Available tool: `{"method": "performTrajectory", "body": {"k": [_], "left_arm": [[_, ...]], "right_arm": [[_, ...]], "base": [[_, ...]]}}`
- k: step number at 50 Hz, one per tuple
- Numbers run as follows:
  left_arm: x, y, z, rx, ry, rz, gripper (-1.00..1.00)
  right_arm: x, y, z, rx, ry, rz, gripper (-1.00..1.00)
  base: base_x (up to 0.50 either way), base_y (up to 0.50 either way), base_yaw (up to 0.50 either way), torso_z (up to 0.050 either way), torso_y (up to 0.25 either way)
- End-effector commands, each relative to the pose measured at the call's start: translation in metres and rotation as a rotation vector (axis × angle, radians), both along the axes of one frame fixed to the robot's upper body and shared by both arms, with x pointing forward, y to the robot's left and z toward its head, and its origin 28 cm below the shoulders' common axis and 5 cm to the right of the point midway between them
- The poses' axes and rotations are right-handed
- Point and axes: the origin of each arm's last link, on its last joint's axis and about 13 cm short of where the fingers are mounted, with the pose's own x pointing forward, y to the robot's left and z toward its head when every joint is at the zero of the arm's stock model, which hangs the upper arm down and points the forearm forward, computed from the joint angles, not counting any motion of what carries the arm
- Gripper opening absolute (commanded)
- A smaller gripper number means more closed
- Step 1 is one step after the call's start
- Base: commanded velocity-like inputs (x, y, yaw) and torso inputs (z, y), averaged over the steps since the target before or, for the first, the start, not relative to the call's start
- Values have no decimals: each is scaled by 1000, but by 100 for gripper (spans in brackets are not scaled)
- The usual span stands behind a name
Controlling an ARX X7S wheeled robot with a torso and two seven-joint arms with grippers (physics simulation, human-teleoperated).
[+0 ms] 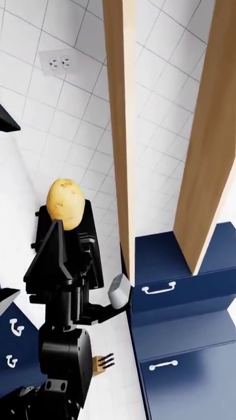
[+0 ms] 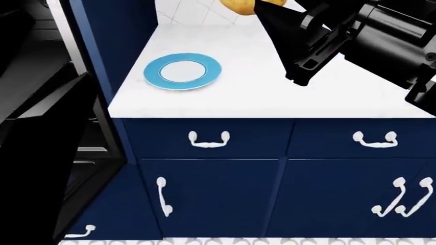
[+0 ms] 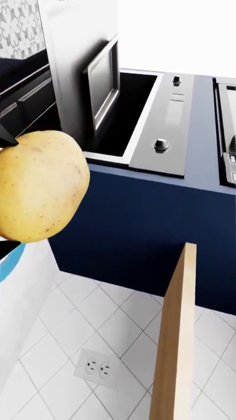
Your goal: Pick the potato from the top rack in the oven and place it on the plate on the counter.
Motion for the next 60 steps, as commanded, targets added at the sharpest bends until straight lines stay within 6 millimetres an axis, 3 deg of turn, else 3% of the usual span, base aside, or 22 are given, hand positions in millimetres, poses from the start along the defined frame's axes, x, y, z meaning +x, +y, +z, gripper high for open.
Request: {"method": "performTrajectory", "body": {"k": [1,21,46,60], "left_arm": [[1,0,-1,1,-2,1,100],[-1,0,0,-2,-4,0,100],[0,0,-1,-2,-4,2,100],[0,1,-2,-4,-7,3,100]], "right_arm": [[0,0,0,-5,-12,2,-100],[0,1,-1,-25,-14,18,-100],[1,3,-2,-5,-9,31,-100],[-1,3,-2,-8,-13,35,-100]], "base": [[367,-180,0,0,0],[363,-176,0,0,1],[45,0,0,0,0],[260,-31,0,0,1]]}}
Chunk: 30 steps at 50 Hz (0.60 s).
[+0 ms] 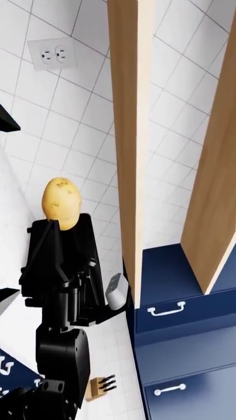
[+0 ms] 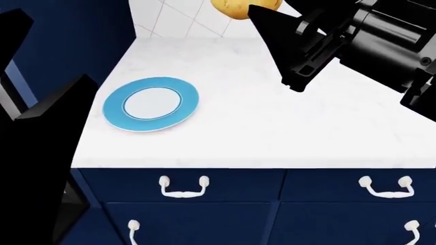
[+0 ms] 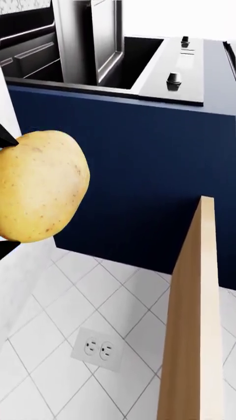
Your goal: Pick the potato from the top rack in the oven and place it on the plate on the counter.
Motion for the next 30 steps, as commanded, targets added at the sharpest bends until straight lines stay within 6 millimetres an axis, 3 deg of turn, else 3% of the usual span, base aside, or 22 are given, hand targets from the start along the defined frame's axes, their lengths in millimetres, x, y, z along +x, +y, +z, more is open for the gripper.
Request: {"method": "performTrajectory", "body": {"k": [1,19,30], "left_arm": [[0,0,-1,0,0,0,100],[0,-1,1,2,-3,-1,100],[0,-1,-1,-1,-1,1,100]], "right_arm": [[-1,0,0,-7,-12,4,-100],[-1,0,-1,-24,-17,4,-100],[0,0,-2,-29,-24,6,-100]], "base": [[266,-8,0,0,0],[246,-2,0,0,1],[84,400,0,0,1]]}}
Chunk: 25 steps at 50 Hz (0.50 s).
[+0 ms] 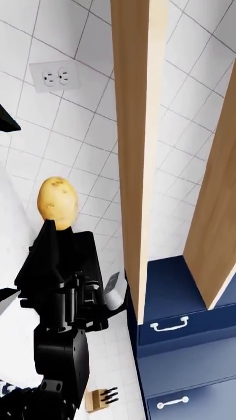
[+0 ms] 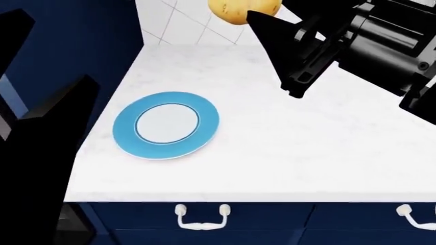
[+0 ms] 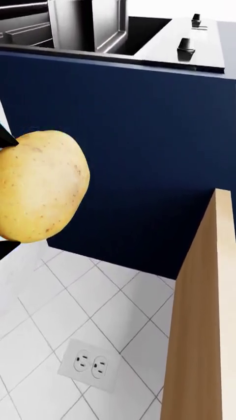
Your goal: Pick the potato from the top rack in the oven and place it on the plate on the counter.
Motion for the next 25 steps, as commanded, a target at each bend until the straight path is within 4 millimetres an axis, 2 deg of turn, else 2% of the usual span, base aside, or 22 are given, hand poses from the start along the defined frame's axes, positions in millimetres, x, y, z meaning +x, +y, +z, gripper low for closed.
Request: {"method": "performTrajectory", "body": {"k": [1,18,25], "left_arm": [[-1,0,0,-2,0,3,100],[-2,-1,2,-3,1,2,100],[-1,0,1,-4,1,1,100]], "right_arm": [[0,0,2,2,-11,-1,-100],[0,1,0,-6,-20,12,-100],[1,0,1,-4,-21,4,-100]], "base": [[59,496,0,0,0],[6,29,1,0,1],[0,258,0,0,0]]}}
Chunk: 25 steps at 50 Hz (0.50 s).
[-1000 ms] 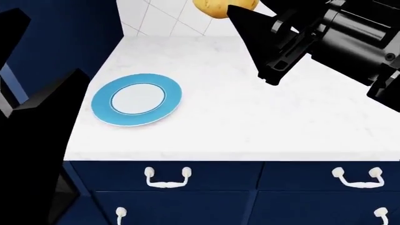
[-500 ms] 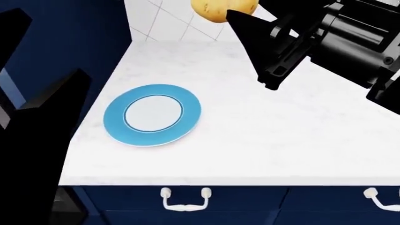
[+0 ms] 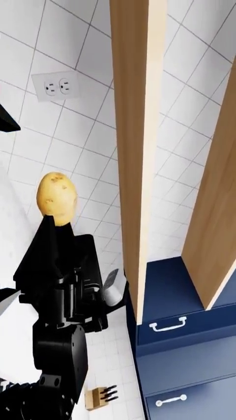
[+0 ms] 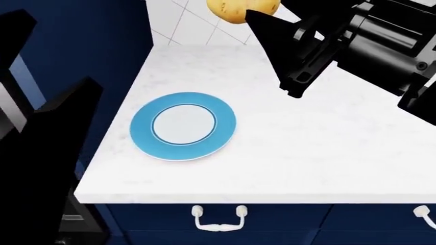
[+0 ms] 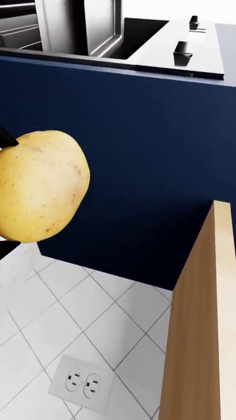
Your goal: Pick the potato from the top rack in the oven and place it on the plate on the counter.
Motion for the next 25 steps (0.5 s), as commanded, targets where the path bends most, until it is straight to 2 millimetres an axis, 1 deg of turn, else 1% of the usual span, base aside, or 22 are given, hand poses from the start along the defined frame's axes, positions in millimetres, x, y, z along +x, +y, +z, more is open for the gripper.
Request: {"method": "performTrajectory", "body": {"k": [1,9,17,25], "left_arm": [[1,2,0,-3,4,8,100],[1,2,1,-2,4,5,100],[1,2,0,1,4,6,100],[0,2,0,-2,4,5,100]], "right_arm": [[1,-1,1,-6,-10,-3,-100],[0,0,1,8,5,-3,-100],[6,8,-5,-41,36,2,-100],[23,19,-9,-93,84,2,-100]], "base": [[0,273,0,0,0],[0,31,0,0,1],[0,0,0,0,0],[0,0,0,0,0]]}}
